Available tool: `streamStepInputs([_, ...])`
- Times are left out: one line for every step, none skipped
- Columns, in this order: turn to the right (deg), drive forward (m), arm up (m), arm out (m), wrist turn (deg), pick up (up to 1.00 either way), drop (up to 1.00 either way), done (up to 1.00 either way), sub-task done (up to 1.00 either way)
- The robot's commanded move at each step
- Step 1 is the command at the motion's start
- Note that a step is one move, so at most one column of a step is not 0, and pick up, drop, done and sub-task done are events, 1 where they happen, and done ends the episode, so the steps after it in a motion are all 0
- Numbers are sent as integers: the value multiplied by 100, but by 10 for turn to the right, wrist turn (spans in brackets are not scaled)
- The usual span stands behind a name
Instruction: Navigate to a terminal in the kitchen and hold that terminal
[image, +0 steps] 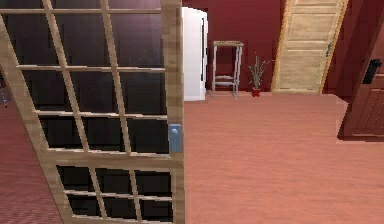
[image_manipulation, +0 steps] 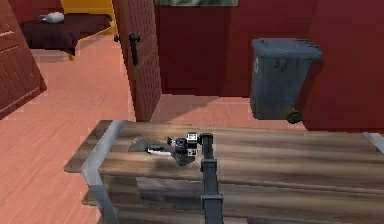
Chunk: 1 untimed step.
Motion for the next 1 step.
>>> streamStepInputs([0, 0, 0, 0, 0, 0, 0, 100, 0])
